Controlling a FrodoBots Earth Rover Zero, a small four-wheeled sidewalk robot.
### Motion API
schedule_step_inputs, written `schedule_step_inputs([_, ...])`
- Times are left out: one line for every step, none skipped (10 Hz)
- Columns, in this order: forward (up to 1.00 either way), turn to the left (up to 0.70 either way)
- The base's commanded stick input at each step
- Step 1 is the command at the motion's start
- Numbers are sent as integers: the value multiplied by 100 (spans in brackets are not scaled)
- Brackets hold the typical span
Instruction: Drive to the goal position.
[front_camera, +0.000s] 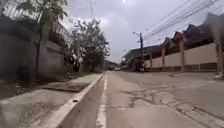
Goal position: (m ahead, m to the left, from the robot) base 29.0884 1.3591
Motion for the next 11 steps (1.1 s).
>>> schedule_step_inputs([70, -3])
schedule_step_inputs([70, -3])
schedule_step_inputs([70, -3])
schedule_step_inputs([70, -3])
schedule_step_inputs([70, -3])
schedule_step_inputs([70, -17])
schedule_step_inputs([70, -17])
schedule_step_inputs([70, -18])
schedule_step_inputs([70, -18])
schedule_step_inputs([70, 0])
schedule_step_inputs([70, 0])
